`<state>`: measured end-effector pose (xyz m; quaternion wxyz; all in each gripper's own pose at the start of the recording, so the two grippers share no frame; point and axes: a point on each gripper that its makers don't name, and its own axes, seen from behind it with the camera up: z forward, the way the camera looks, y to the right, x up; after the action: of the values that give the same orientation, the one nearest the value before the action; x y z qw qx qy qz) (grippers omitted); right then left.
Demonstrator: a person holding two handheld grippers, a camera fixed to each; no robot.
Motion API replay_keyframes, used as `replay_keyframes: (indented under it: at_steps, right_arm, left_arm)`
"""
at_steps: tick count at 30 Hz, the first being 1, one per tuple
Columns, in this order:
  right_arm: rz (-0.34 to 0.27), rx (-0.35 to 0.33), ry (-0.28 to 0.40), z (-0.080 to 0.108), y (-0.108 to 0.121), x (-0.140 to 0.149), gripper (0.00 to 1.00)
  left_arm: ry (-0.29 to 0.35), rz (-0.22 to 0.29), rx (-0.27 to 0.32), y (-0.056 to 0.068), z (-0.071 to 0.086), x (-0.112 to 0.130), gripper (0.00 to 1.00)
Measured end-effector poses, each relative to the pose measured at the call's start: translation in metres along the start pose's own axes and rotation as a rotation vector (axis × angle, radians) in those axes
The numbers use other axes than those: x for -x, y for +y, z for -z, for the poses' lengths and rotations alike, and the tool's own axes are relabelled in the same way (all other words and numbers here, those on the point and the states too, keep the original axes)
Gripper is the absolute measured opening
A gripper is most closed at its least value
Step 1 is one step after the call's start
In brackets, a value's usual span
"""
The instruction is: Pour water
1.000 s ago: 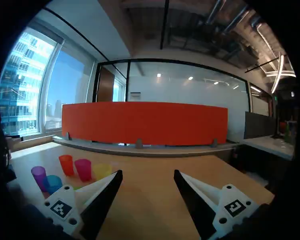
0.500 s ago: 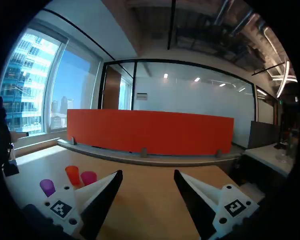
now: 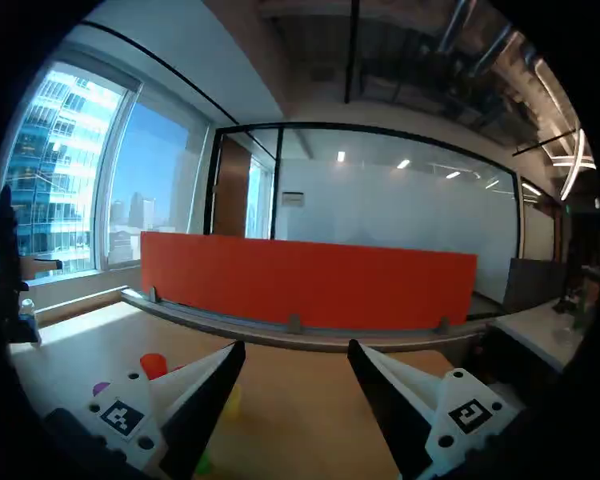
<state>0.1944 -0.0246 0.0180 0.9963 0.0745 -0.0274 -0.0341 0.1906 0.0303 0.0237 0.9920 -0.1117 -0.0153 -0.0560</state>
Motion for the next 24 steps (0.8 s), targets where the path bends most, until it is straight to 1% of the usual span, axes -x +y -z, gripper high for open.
replay_keyframes:
  at_steps: [5, 8, 11, 17, 24]
  right_arm:
    - [-0.013, -0.021, 0.002, 0.000, -0.004, -0.012, 0.99]
    - [-0.026, -0.050, -0.005, 0.001, -0.010, -0.012, 0.99]
    - [-0.036, -0.086, -0.016, 0.001, -0.015, -0.011, 0.99]
    - [-0.038, -0.176, -0.013, 0.003, -0.029, -0.014, 0.99]
    - [-0.025, -0.279, 0.009, 0.006, -0.044, -0.023, 0.99]
  left_arm:
    - [0.004, -0.023, 0.015, 0.000, 0.000, -0.009, 0.91]
    - [-0.002, -0.034, 0.038, 0.005, 0.000, -0.009, 0.91]
    - [-0.004, -0.035, 0.081, 0.014, 0.000, -0.009, 0.91]
    - [-0.015, -0.034, 0.181, 0.033, 0.003, -0.009, 0.91]
    - [-0.020, -0.039, 0.262, 0.045, 0.008, -0.011, 0.91]
